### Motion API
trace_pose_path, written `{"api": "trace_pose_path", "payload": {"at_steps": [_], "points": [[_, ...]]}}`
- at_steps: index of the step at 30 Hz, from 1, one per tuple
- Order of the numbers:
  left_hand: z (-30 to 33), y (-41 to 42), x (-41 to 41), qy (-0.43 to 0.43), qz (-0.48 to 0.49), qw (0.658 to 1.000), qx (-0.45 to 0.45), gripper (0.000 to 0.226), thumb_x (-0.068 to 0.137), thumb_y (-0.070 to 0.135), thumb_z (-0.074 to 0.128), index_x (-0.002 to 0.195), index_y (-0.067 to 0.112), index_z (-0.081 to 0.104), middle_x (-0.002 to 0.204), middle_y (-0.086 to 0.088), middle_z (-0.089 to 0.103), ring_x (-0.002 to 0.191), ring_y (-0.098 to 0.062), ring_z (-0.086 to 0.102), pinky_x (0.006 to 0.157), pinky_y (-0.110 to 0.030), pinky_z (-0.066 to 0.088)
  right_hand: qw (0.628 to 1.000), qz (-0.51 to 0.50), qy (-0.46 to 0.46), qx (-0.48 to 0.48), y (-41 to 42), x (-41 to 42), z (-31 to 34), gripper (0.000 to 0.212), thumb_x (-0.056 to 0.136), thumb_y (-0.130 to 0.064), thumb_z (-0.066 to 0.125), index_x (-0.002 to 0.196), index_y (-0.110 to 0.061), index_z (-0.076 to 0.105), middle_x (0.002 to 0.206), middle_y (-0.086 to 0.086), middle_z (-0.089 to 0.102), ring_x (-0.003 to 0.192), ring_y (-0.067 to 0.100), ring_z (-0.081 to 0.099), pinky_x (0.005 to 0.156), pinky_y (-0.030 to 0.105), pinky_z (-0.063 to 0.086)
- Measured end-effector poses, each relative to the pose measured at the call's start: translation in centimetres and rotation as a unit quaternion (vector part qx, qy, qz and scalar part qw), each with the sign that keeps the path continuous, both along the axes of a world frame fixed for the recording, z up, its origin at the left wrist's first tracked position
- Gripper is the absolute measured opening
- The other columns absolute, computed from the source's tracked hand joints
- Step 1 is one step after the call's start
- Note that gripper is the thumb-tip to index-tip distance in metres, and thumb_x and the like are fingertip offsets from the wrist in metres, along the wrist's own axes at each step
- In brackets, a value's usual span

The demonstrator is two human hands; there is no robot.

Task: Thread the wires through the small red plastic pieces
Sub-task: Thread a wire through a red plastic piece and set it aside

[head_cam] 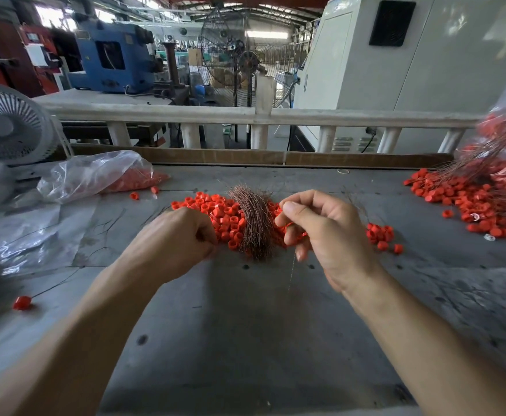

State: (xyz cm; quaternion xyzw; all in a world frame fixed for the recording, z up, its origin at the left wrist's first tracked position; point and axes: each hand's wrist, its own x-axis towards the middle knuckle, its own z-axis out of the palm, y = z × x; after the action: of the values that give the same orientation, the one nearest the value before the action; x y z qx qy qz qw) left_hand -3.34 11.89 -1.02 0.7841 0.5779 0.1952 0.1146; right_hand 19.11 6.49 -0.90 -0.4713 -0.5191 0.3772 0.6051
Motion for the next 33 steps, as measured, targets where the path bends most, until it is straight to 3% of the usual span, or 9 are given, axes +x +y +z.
{"api": "trace_pose_path", "payload": {"at_steps": [3,6,10,16,19,21,27,33], "points": [[-0.2,-0.1,0.7,-0.077,-0.019,0.996,0.028,0.014,0.081,0.021,0.080,0.075,0.030,0.071,0.069,0.014,0.065,0.052,0.006,0.056,0.046,-0.020,0.043,0.999,0.018,-0.027,0.001,0.1,-0.1,-0.4,0.010,0.097,-0.005,0.062,0.090,-0.007,0.070,0.072,0.005,0.071,0.054,0.014,0.055,0.038,0.025,0.040],[-0.2,-0.5,1.7,-0.212,-0.045,0.976,0.013,0.018,0.083,0.011,0.080,0.078,0.025,0.071,0.067,0.013,0.070,0.051,0.004,0.059,0.045,-0.012,0.041,0.998,0.026,-0.049,0.012,0.1,-0.2,-0.6,0.012,0.098,-0.007,0.063,0.093,-0.012,0.072,0.071,0.004,0.070,0.053,0.014,0.053,0.038,0.025,0.039],[-0.1,-1.2,3.0,-0.401,-0.069,0.913,-0.038,0.023,0.085,0.001,0.078,0.102,0.016,0.070,0.088,-0.003,0.077,0.071,-0.013,0.074,0.050,-0.012,0.047,0.996,0.022,-0.074,0.036,-0.1,-0.4,-0.7,0.011,0.097,-0.009,0.065,0.093,-0.017,0.072,0.068,0.003,0.069,0.050,0.013,0.051,0.038,0.025,0.038],[-0.2,-1.8,3.7,-0.544,-0.118,0.825,-0.096,0.024,0.087,-0.008,0.070,0.101,0.011,0.074,0.084,-0.008,0.073,0.071,-0.015,0.071,0.053,-0.011,0.048,0.993,0.005,-0.106,0.057,-0.4,-0.3,-0.5,0.010,0.096,-0.014,0.068,0.092,-0.021,0.073,0.066,0.001,0.067,0.052,0.008,0.051,0.046,0.016,0.038],[-0.3,-1.7,3.7,-0.578,-0.152,0.791,-0.127,0.025,0.080,-0.001,0.074,0.098,0.015,0.080,0.090,-0.012,0.070,0.081,-0.020,0.070,0.075,-0.023,0.057,0.988,0.000,-0.136,0.075,-0.5,-0.3,-0.4,0.009,0.096,-0.015,0.068,0.092,-0.022,0.073,0.068,0.002,0.067,0.055,0.003,0.055,0.053,0.012,0.039],[-0.3,-1.7,3.8,-0.587,-0.168,0.779,-0.146,0.027,0.075,0.006,0.075,0.097,0.019,0.082,0.092,-0.011,0.070,0.085,-0.021,0.070,0.082,-0.027,0.058,0.985,0.001,-0.148,0.085,-0.5,-0.3,-0.3,0.009,0.096,-0.015,0.068,0.092,-0.021,0.074,0.068,0.002,0.067,0.056,0.003,0.056,0.057,0.013,0.041],[-0.2,-2.1,3.9,-0.593,-0.185,0.765,-0.171,0.030,0.075,0.006,0.073,0.102,0.019,0.081,0.105,-0.019,0.073,0.092,-0.028,0.073,0.084,-0.029,0.059,0.978,0.009,-0.184,0.101,-0.7,-0.4,-0.3,0.012,0.096,-0.016,0.069,0.089,-0.024,0.074,0.067,-0.003,0.066,0.056,0.002,0.054,0.054,0.016,0.044],[0.0,-2.3,3.9,-0.603,-0.177,0.759,-0.172,0.030,0.076,0.004,0.070,0.104,0.010,0.077,0.105,-0.022,0.073,0.093,-0.031,0.073,0.083,-0.031,0.061,0.976,0.015,-0.189,0.109,-0.6,-0.5,-0.5,0.013,0.095,-0.018,0.069,0.088,-0.027,0.074,0.072,0.001,0.069,0.070,0.022,0.065,0.067,0.041,0.057]]}}
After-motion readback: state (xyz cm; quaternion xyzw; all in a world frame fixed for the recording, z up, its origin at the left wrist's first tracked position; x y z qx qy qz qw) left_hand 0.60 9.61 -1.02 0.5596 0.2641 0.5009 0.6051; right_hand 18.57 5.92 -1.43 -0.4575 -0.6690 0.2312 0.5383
